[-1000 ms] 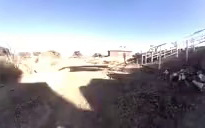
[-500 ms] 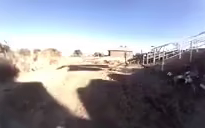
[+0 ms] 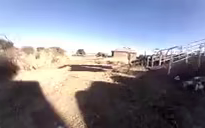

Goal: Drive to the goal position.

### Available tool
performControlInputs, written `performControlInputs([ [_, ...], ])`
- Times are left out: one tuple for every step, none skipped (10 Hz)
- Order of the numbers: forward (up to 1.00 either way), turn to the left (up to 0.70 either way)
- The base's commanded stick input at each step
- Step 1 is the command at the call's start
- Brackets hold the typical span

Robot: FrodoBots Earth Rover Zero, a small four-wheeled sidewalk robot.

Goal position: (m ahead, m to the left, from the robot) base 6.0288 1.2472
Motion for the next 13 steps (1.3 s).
performControlInputs([
  [0.50, 0.00],
  [0.50, 0.00],
  [0.50, 0.00],
  [0.50, 0.00],
  [0.50, 0.00],
  [0.50, 0.00],
  [0.50, 0.00],
  [0.50, 0.00],
  [0.50, 0.00],
  [0.50, 0.00],
  [0.50, 0.00],
  [0.50, 0.00],
  [0.50, 0.00],
])
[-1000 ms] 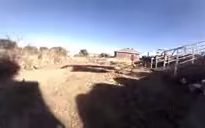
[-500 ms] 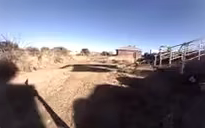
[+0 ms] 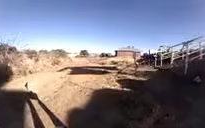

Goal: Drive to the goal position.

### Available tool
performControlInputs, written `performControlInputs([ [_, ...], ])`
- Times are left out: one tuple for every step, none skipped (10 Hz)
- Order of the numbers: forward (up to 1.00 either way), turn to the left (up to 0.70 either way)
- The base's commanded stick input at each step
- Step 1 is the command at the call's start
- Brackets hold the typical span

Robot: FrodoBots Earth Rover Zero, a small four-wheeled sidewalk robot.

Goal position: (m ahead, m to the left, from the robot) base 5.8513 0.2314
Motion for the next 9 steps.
performControlInputs([
  [0.50, 0.00],
  [0.50, 0.00],
  [0.50, 0.00],
  [0.50, 0.03],
  [0.50, 0.45],
  [0.50, 0.50],
  [0.50, 0.34],
  [0.50, 0.04],
  [0.50, 0.28],
])
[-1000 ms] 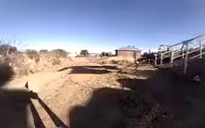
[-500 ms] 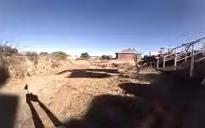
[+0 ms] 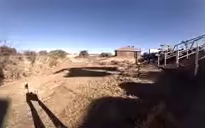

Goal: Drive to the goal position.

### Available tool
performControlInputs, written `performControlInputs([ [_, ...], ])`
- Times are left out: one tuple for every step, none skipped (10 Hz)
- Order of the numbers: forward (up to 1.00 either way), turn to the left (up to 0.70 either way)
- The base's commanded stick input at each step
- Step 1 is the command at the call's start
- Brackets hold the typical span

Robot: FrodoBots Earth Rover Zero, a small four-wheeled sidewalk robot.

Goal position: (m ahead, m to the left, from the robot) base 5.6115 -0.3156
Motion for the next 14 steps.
performControlInputs([
  [0.50, 0.39],
  [0.50, 0.49],
  [0.50, 0.31],
  [0.50, 0.01],
  [0.50, 0.00],
  [0.50, 0.00],
  [0.50, 0.00],
  [0.50, 0.00],
  [0.50, 0.00],
  [0.50, 0.00],
  [0.50, 0.00],
  [0.50, 0.00],
  [0.50, 0.00],
  [0.50, 0.00],
])
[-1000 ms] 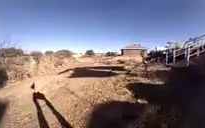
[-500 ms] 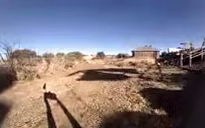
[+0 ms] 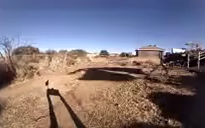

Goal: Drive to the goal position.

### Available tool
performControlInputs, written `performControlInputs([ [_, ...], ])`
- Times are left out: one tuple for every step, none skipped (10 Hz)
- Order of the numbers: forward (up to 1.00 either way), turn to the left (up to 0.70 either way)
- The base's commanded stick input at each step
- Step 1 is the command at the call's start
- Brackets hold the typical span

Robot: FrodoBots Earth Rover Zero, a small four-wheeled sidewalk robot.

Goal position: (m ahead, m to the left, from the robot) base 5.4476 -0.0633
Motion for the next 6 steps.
performControlInputs([
  [0.50, 0.00],
  [0.50, 0.00],
  [0.50, 0.00],
  [0.50, 0.00],
  [0.50, 0.00],
  [0.50, 0.00],
])
